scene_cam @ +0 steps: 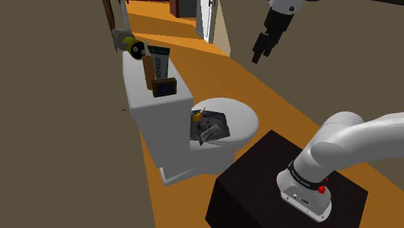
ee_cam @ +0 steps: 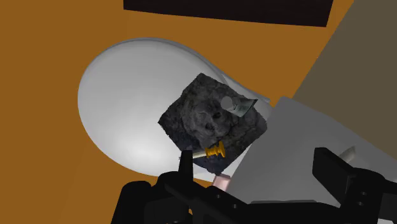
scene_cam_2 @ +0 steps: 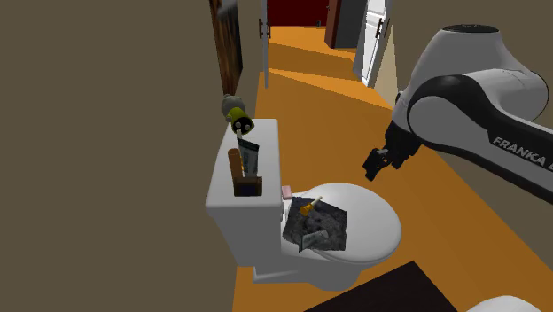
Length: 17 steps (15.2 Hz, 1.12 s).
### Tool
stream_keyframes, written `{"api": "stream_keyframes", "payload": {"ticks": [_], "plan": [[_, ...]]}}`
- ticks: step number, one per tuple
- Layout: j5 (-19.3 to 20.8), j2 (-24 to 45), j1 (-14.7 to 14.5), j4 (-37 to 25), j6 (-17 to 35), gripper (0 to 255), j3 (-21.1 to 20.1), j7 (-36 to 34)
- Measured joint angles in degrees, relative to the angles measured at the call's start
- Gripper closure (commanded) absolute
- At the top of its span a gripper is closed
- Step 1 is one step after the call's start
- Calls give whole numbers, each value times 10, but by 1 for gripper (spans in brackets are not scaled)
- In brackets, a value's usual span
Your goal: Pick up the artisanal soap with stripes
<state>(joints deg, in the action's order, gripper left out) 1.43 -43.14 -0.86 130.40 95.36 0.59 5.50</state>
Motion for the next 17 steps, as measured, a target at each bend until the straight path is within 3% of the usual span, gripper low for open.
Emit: {"api": "stream_keyframes", "payload": {"ticks": [6, 17], "plan": [[-20, 58, -30, -26, 27, 0, -14, 20], [-64, 247, -100, -151, 77, 0, -58, 82]]}}
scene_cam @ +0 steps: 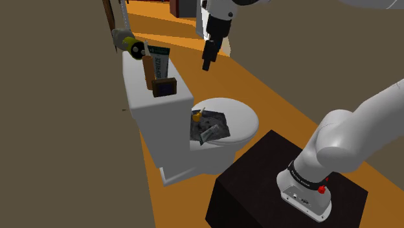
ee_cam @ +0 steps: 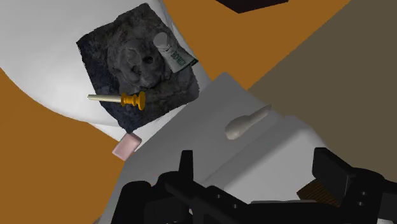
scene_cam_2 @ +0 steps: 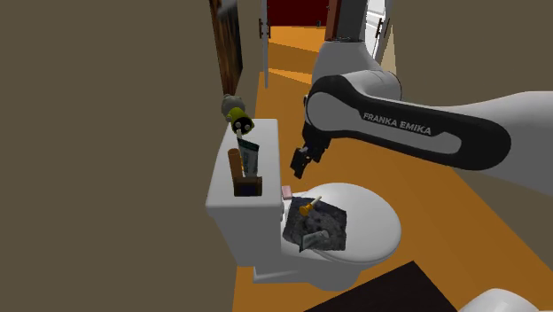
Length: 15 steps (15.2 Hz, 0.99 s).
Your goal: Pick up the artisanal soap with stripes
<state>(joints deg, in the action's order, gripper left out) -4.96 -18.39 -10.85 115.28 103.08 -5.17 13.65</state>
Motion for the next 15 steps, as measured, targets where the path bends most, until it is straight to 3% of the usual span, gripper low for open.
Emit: {"api": "stream_keyframes", "payload": {"ticks": [10, 15], "plan": [[-20, 141, -53, -120, 10, 0, -48, 51], [-22, 155, -58, -103, 41, 0, -54, 55]]}}
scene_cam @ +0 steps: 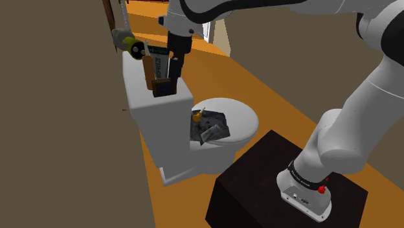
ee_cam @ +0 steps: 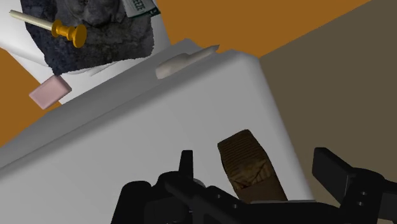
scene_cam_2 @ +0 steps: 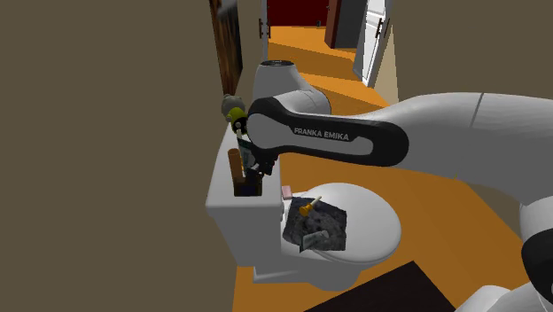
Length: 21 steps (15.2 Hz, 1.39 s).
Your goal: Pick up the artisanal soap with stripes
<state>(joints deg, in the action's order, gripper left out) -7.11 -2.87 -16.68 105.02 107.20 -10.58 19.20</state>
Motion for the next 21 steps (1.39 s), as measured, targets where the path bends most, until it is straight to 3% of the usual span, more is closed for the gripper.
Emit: {"api": "stream_keyframes", "payload": {"ticks": [3, 4, 14, 21], "plan": [[-1, 1, 0, 20, 21, 0, -1, 2], [-1, 1, 0, 23, 24, 255, -1, 3], [-1, 1, 0, 26, 28, 255, 0, 3], [1, 0, -1, -18, -17, 255, 0, -3]]}}
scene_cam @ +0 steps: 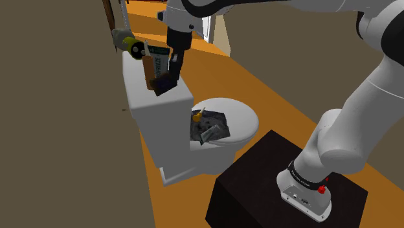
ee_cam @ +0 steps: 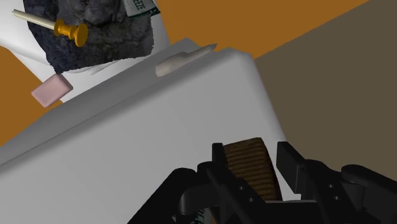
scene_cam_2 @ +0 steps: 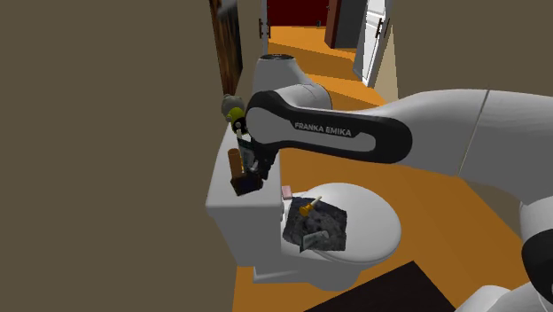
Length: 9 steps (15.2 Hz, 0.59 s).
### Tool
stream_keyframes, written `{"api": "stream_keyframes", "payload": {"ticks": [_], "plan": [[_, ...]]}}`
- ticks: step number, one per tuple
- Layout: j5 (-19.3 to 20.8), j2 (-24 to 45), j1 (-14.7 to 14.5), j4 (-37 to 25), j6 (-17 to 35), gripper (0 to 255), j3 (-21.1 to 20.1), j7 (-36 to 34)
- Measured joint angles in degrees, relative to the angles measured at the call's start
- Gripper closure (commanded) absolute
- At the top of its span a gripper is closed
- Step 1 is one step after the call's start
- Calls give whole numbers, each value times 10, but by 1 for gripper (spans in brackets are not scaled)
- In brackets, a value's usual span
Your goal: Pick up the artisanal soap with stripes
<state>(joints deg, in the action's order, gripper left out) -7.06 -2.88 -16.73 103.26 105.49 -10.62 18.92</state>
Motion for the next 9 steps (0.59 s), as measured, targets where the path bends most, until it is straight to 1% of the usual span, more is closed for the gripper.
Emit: {"api": "stream_keyframes", "payload": {"ticks": [9], "plan": [[3, 8, 1, -76, -68, 255, 1, -6]]}}
